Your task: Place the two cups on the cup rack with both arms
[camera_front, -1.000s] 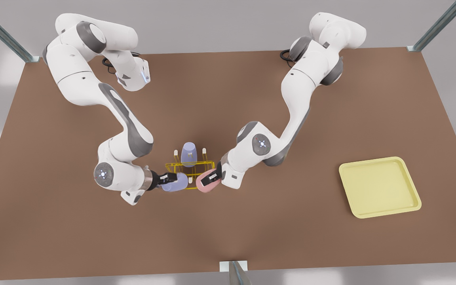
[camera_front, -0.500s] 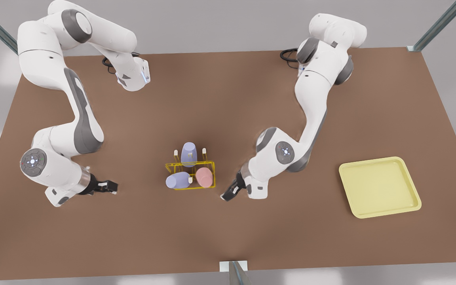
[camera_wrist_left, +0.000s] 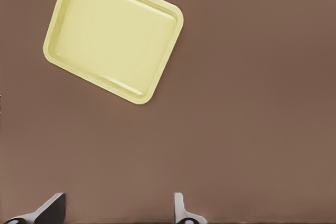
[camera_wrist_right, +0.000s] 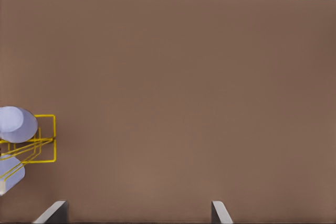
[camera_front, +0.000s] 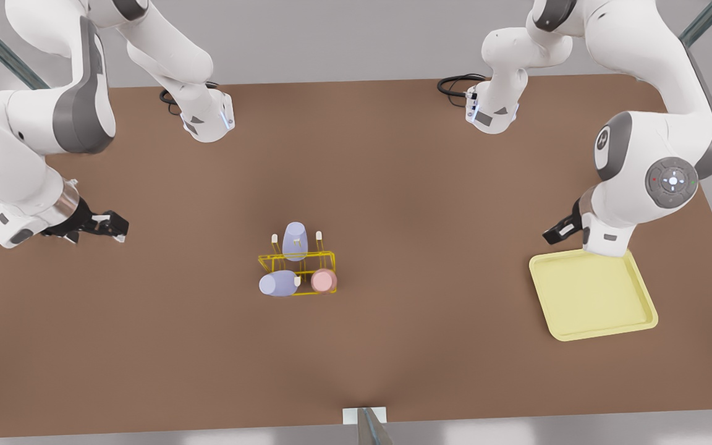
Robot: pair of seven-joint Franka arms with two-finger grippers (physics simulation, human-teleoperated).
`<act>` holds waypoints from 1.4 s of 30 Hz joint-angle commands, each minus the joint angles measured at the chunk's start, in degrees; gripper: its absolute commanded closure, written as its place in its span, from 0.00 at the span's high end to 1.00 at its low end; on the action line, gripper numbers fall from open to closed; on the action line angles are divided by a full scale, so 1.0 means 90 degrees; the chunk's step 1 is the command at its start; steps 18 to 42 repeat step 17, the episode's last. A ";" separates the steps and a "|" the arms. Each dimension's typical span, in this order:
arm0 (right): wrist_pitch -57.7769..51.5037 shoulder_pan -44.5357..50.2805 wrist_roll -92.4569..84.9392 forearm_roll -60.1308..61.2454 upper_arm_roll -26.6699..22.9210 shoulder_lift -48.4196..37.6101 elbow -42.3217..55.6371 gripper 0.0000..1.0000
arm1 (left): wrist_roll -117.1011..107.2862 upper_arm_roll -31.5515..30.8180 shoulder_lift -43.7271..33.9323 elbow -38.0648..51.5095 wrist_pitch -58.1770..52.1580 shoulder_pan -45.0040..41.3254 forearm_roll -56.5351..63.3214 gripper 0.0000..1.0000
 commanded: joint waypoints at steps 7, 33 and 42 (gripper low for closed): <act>-0.0960 0.1204 -0.0639 0.0080 -0.1060 -0.0263 0.0395 1.00 | 0.4010 -0.0013 -0.0022 0.0004 -0.0552 0.0006 -0.0198 1.00; -0.0491 0.2009 -0.0629 0.0364 -0.2334 -0.0976 -0.0718 1.00 | 0.4000 -0.0013 -0.0012 -0.0016 -0.0542 0.0016 -0.0208 1.00; -0.0491 0.2009 -0.0629 0.0364 -0.2334 -0.0976 -0.0718 1.00 | 0.4000 -0.0013 -0.0012 -0.0016 -0.0542 0.0016 -0.0208 1.00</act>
